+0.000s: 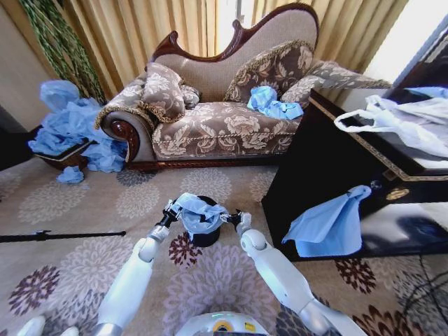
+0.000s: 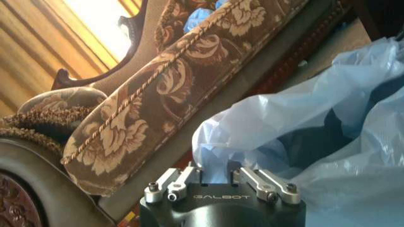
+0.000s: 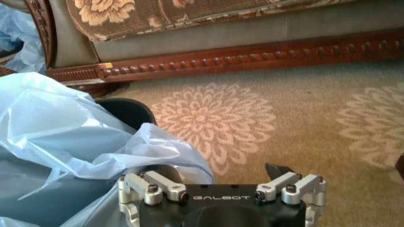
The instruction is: Place a garbage bag over the trash bin.
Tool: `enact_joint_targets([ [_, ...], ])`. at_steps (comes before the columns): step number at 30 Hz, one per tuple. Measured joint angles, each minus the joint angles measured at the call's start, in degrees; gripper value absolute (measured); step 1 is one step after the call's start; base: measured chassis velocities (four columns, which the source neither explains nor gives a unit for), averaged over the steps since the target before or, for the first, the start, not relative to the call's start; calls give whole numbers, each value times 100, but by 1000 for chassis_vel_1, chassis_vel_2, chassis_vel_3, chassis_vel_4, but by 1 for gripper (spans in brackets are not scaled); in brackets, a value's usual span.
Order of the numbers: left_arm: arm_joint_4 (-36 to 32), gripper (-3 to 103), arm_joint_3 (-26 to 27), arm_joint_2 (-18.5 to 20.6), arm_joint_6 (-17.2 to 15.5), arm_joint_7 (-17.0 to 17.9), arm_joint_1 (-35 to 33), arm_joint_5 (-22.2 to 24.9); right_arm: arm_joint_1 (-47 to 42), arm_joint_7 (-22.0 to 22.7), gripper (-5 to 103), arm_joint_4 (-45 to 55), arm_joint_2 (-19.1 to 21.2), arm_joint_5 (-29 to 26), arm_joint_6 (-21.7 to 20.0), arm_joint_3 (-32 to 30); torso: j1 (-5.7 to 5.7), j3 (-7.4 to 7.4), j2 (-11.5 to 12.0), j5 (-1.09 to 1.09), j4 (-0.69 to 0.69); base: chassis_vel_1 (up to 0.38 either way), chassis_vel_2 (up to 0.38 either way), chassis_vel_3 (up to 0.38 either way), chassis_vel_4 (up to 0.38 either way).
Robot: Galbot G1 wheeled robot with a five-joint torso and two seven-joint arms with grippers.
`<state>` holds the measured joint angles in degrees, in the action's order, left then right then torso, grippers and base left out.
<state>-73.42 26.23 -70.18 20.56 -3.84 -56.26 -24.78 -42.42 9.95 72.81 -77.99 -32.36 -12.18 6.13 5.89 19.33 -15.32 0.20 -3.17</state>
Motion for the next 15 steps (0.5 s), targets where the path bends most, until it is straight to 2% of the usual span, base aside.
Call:
enact_joint_targets([
  [1, 0, 28, 0, 0, 0, 0, 0, 0, 0, 0, 100, 0, 0, 0, 0, 0, 0, 0, 0, 0, 0, 0, 0, 0, 0],
  [4, -85, 12, -39, 34, -77, -4, 7, 194, 21, -1, 100, -16, -2, 2, 3, 14, 0, 0, 0, 0, 0, 0, 0, 0, 0],
  [5, -85, 12, -39, 34, -77, -4, 7, 194, 21, -1, 100, -16, -2, 2, 3, 14, 0, 0, 0, 0, 0, 0, 0, 0, 0],
  [6, -107, 7, -50, 41, -116, -4, 16, 249, 26, -1, 100, -16, -2, 2, 4, 16, 0, 0, 0, 0, 0, 0, 0, 0, 0],
  [7, -167, 3, -96, 65, -260, -7, 50, 414, 40, -1, 100, -13, 2, 3, 7, 20, 0, 0, 0, -1, 0, 0, 0, 0, 0],
  [8, -167, 3, -96, 65, -260, -7, 50, 414, 40, -1, 100, -13, 2, 3, 7, 20, 0, 0, 0, -1, 0, 0, 0, 0, 0],
  [10, -226, 0, -173, 95, -534, -29, 119, 730, 66, -1, 101, 18, 13, 20, 9, 20, 0, 0, 0, 0, 0, 0, 0, 0, 0],
  [12, -234, 0, -190, 101, -619, -31, 148, 820, 74, -3, 101, 31, 20, 41, 16, 18, 0, 0, 0, 0, 1, 0, 0, 0, 0],
  [14, -239, 0, -233, 110, -813, -33, 234, 1062, 92, -9, 94, 67, 58, 77, 49, 16, 0, 0, 0, 0, 1, 0, 0, 0, 0],
  [15, -240, 0, -250, 110, -878, -35, 266, 1150, 93, -10, 94, 83, 71, 77, 59, 16, 0, 0, 0, 0, 1, 0, 0, 0, 0],
])
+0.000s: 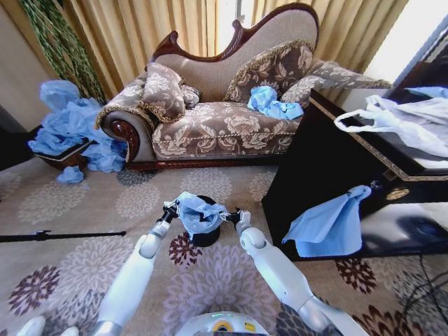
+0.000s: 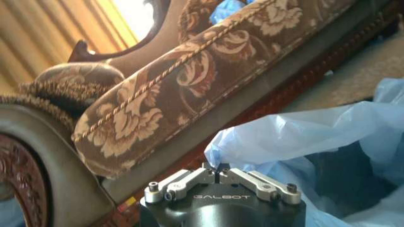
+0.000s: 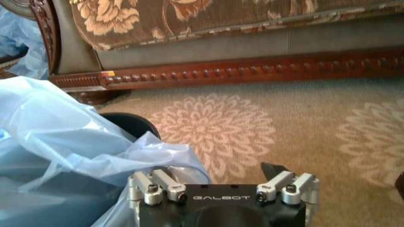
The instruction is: Place a garbage bag over the trash bin.
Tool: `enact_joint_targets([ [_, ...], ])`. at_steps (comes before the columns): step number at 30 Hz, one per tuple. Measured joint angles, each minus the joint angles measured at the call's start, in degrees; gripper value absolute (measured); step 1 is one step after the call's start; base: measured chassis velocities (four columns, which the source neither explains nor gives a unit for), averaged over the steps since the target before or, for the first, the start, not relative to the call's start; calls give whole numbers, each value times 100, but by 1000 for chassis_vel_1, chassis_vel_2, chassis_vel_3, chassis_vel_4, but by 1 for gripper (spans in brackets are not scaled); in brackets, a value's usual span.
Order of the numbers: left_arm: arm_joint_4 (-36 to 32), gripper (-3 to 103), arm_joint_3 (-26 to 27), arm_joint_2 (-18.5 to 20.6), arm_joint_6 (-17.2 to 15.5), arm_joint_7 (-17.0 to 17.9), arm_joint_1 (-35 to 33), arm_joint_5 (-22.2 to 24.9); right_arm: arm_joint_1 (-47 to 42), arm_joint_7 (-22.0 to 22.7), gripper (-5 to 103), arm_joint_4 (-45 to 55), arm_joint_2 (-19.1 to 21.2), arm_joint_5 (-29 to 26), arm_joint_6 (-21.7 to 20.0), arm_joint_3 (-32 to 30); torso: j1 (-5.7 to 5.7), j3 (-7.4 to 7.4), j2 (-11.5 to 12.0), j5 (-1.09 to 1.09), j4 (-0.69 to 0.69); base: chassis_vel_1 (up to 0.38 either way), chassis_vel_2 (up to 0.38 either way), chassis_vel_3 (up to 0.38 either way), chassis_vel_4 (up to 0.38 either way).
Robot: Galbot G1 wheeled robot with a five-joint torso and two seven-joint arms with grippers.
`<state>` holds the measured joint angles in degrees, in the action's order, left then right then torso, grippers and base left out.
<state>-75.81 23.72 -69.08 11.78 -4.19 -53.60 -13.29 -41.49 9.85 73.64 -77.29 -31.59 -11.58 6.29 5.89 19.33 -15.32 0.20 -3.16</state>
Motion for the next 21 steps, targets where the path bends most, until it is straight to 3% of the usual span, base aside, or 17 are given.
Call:
enact_joint_targets([
  [1, -7, 0, -35, 11, -127, -2, 58, 172, 0, 0, 83, 39, 37, -3, 6, -4, 0, 0, 0, -1, 0, 0, 0, 0, 0],
  [3, -12, 0, -53, 20, -183, -3, 84, 255, 0, 0, 83, 51, 50, -6, 7, -9, 0, 0, 0, -1, 0, 0, 0, 0, 0],
  [9, 90, 0, -110, 44, -383, -74, 291, 647, 38, -11, 56, 104, 84, -41, -3, -25, 0, 0, 0, 0, 0, 0, 0, 0, 0],
  [10, 157, 0, -117, 43, -392, -87, 342, 685, 67, -16, 50, 65, 64, -40, -3, -26, 0, 0, 0, 0, 0, 0, 0, 0, 0],
  [12, 210, 0, -120, 41, -392, -97, 383, 701, 99, -23, 50, 18, 41, -36, 3, -27, 0, 0, 0, 0, 0, 0, 0, 0, 0],
  [16, 548, 0, -150, -8, -397, -168, 604, 876, 249, -57, 29, -144, -19, -22, 38, 4, 0, 0, 0, 0, -1, 0, 0, 0, 0],
  [18, 580, 0, -152, -14, -397, -173, 624, 889, 259, -58, 29, -149, -20, -23, 38, 10, 0, 0, 0, 0, 0, 0, 0, 0, 0],
  [21, 858, 0, -167, -71, -418, -262, 813, 969, 320, -80, 13, -171, -19, -52, 35, 54, 0, 0, 0, 0, -1, 0, 0, 0, 0],
])
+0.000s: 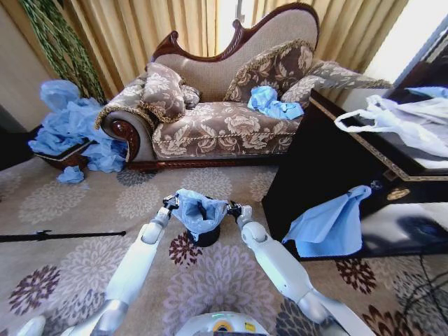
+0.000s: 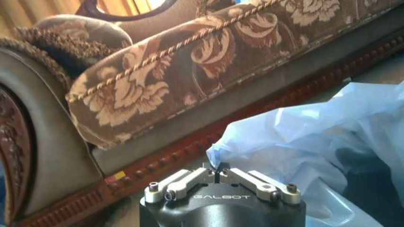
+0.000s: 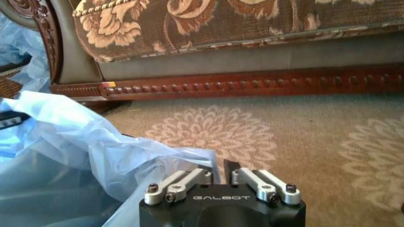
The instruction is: Place a garbage bag over the trash bin.
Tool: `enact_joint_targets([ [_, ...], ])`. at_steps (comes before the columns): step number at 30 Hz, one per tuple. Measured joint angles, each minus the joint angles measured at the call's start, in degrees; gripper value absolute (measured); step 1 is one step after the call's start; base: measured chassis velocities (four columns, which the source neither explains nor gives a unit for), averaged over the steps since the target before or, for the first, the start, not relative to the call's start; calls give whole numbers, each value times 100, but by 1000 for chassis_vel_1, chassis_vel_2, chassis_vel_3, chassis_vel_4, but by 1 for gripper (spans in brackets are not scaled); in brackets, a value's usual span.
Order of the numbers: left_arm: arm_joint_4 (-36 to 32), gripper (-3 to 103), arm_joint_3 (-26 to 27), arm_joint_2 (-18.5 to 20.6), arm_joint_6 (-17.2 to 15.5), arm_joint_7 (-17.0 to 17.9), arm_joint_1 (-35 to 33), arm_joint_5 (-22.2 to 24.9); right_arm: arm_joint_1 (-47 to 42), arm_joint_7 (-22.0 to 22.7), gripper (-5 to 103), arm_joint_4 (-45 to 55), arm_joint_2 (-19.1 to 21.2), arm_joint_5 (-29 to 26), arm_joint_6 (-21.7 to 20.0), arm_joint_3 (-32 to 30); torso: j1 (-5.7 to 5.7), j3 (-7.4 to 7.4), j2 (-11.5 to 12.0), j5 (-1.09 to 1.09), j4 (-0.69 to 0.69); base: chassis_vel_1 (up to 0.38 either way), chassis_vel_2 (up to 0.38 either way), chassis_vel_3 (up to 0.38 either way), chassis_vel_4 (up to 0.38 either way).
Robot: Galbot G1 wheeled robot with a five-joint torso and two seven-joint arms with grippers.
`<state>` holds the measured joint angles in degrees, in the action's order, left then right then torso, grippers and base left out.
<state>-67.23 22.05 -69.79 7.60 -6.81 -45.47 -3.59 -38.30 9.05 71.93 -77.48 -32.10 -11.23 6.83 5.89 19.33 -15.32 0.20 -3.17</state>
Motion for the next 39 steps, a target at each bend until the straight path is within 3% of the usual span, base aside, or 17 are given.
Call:
enact_joint_targets([
  [3, 128, 0, -21, -27, -30, -38, 83, 40, 25, -24, 7, -39, 8, -23, -9, 23, 0, 0, 0, 0, 0, 0, 0, 0, 0],
  [4, 239, 0, -43, -51, -62, -77, 157, 82, 58, -69, -2, -108, 7, -28, -11, 28, 0, 0, 0, 0, 0, 0, 0, 0, 0],
  [11, 814, 0, -101, -224, -120, -195, 494, 185, 206, -238, -2, -431, -52, -44, -14, 14, 0, 0, 0, 0, 0, 0, 0, 0, 0],
  [24, 1280, 0, -90, -370, -301, -294, 808, 434, 408, -297, 0, -896, -244, -354, -20, -113, 0, 0, 0, 0, 1, 0, 0, 0, 0],
  [31, 1156, 0, -79, -420, -796, -109, 900, 744, 500, -219, 0, -1040, -358, -773, -145, -149, 0, 0, 0, 0, -1, 0, 0, 0, 0],
  [39, 1398, 0, -77, -563, -1071, -25, 1051, 795, 619, -193, 0, -1378, -494, -879, -183, -190, 0, 0, 0, 0, 0, 0, 0, 0, 0],
])
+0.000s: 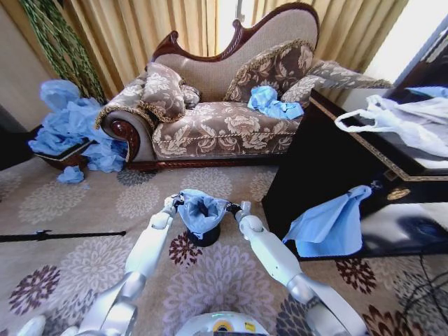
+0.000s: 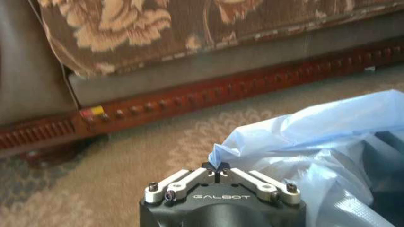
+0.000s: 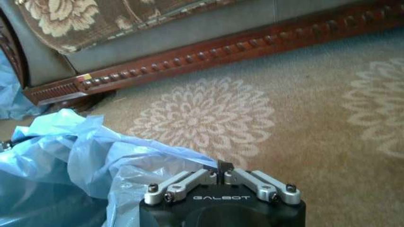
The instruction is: Place a garbage bag over the trash bin.
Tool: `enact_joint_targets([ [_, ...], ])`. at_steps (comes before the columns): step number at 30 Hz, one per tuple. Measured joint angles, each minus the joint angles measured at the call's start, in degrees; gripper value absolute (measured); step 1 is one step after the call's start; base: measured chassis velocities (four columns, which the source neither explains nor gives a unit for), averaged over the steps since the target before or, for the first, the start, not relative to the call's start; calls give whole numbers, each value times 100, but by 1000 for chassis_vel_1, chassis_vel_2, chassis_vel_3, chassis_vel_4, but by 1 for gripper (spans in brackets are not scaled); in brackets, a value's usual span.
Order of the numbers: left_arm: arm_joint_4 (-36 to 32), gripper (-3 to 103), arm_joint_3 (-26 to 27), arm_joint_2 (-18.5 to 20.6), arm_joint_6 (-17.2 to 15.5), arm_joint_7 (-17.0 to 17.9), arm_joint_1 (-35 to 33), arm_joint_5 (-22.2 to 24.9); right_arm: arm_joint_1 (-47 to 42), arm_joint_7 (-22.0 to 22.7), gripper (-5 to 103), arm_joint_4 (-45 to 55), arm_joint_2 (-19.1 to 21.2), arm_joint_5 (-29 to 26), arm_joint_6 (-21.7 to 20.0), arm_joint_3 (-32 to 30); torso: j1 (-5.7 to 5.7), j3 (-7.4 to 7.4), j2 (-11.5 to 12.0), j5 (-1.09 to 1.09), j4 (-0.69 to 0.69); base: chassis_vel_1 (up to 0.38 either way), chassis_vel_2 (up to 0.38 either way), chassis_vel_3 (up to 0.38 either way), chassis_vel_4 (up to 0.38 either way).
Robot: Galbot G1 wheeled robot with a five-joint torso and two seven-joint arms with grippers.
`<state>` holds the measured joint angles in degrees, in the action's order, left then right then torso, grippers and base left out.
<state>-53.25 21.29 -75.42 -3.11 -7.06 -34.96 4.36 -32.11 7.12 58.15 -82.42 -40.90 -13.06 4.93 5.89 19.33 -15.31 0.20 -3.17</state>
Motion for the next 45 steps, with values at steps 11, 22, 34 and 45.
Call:
enact_joint_targets([
  [11, 57, 0, 35, -15, -565, -51, -189, 150, -70, -70, 0, -155, 7, 81, -25, 8, -1, 0, 0, 0, 1, 0, 0, 0, 0],
  [22, -241, 0, 129, 72, -458, -95, -775, 160, -307, -357, 0, -376, 10, 691, 188, 111, -1, 0, 0, 1, 0, 0, 0, 0, 0],
  [34, -255, 0, 217, 89, -248, -98, -1073, 110, -444, -454, 0, -618, -47, 959, 526, 99, -1, 0, 0, 0, 0, 0, 0, 0, 0],
  [45, -682, 16, 252, 202, 358, -529, -1381, 585, -835, -224, 1, 305, 222, 983, 386, 171, 0, 0, 0, 1, 0, 0, 0, 0, 0],
])
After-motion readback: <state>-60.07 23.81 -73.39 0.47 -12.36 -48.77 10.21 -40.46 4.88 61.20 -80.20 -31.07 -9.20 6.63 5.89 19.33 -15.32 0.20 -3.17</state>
